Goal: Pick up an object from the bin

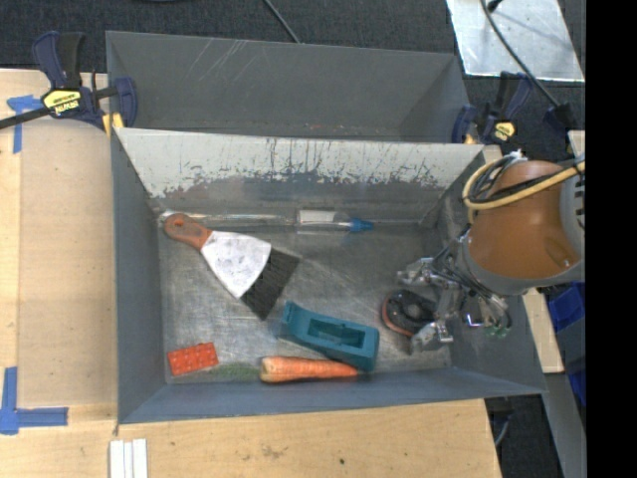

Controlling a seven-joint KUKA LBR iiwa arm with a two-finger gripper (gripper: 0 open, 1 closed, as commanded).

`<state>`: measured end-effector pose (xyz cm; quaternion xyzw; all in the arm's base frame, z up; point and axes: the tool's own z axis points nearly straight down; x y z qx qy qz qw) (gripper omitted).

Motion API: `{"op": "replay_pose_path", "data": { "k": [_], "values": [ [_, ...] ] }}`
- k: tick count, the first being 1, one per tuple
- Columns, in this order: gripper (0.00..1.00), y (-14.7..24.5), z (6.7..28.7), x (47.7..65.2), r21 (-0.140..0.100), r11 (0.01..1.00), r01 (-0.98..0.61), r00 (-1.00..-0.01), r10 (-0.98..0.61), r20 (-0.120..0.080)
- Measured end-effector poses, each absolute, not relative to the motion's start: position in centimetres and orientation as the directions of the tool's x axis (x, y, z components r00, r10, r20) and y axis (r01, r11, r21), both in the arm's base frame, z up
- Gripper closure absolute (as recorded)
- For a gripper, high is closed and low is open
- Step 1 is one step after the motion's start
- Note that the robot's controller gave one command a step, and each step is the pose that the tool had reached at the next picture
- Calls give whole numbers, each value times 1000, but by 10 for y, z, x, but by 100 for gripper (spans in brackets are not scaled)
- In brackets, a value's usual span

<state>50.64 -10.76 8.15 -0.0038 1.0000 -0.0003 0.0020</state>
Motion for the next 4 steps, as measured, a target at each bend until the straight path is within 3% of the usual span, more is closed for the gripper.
{"op": "replay_pose_path", "data": {
  "k": [1, 4],
  "values": [
    [100, -23, 76, 491, -7, 993, 117, -993, 117, -23],
    [100, -23, 84, 491, -5, 993, 116, -993, 116, -16]
  ]
}}
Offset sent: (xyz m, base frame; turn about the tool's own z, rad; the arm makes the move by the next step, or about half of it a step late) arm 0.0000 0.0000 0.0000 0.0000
